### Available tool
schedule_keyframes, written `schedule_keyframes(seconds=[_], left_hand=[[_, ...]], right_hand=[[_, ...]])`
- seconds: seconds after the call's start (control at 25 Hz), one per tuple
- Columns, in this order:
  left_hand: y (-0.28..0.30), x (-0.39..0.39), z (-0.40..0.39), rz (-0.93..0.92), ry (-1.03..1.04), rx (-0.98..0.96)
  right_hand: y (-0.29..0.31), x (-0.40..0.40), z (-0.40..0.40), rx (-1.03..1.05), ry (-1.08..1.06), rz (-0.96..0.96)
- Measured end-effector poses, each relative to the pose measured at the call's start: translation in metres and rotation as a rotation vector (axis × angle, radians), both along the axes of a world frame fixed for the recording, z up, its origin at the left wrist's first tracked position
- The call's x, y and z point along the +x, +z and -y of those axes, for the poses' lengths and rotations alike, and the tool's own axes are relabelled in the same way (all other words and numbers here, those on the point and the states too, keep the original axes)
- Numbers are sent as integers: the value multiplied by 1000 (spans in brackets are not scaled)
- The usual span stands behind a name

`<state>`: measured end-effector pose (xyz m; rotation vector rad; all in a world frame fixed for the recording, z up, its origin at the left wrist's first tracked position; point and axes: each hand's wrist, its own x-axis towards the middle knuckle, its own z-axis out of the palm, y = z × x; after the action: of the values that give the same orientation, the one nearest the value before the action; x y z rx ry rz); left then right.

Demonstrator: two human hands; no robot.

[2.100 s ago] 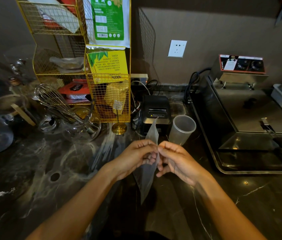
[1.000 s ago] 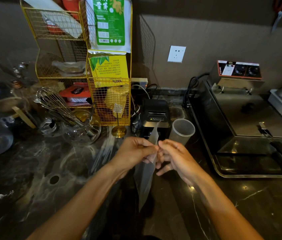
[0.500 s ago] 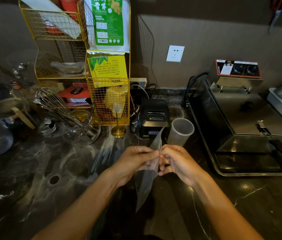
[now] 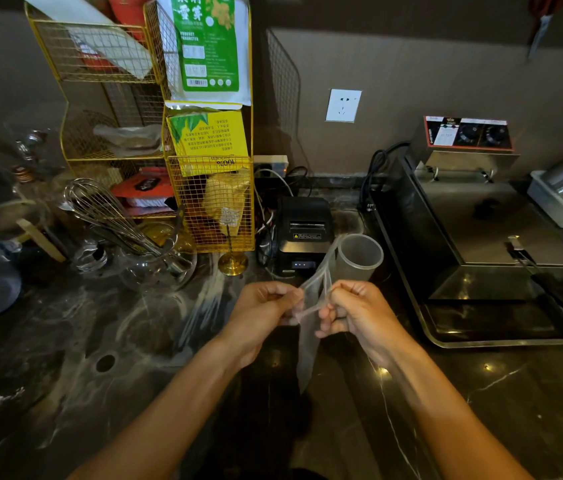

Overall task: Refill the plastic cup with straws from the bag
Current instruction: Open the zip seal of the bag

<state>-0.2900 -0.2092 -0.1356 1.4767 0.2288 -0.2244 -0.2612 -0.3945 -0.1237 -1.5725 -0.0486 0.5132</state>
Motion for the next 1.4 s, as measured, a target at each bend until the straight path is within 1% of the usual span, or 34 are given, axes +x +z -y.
schedule_keyframes(seconds=[0.08,0.2,0.32,0.4,0.44,0.56,0.64,0.72,0.8,0.88,0.96,1.04,1.16,1.24,1.32,1.4], left_hand=[[-4,3,-6,16,81,23],[-7,5,-8,60,83,178],[-7,2,-2,121,40,368],[-5,1,3,184,-29,435],[-4,1,5,219,-60,452],[1,-1,11,280,-125,440],[1,-1,8,245,-106,446],[0,0,1,185,-39,499],[2,4,-4,158,-26,575],[3,10,-2,157,-112,639],[5,16,5,225,-173,669],[5,20,12,319,-206,666],[5,18,21,337,-222,656],[4,16,24,345,-215,671],[5,16,22,317,-169,710],[6,16,11,286,-69,736]], right_hand=[[0,-1,6,-32,-29,9],[-3,0,14,-202,-77,41],[-5,5,16,-433,-68,22],[-3,6,11,-558,-63,41],[-2,6,8,-588,-63,63],[0,7,-2,-633,-65,130],[0,7,-5,-710,-77,168],[-1,5,-3,-743,-73,209],[-2,3,0,-724,-22,257],[0,1,2,-697,73,313],[2,-1,1,-689,145,346],[3,-2,0,-733,94,352],[7,3,2,-857,-98,417],[11,5,2,-841,-88,441],[12,4,5,-830,-92,416],[13,4,17,-854,-168,349]])
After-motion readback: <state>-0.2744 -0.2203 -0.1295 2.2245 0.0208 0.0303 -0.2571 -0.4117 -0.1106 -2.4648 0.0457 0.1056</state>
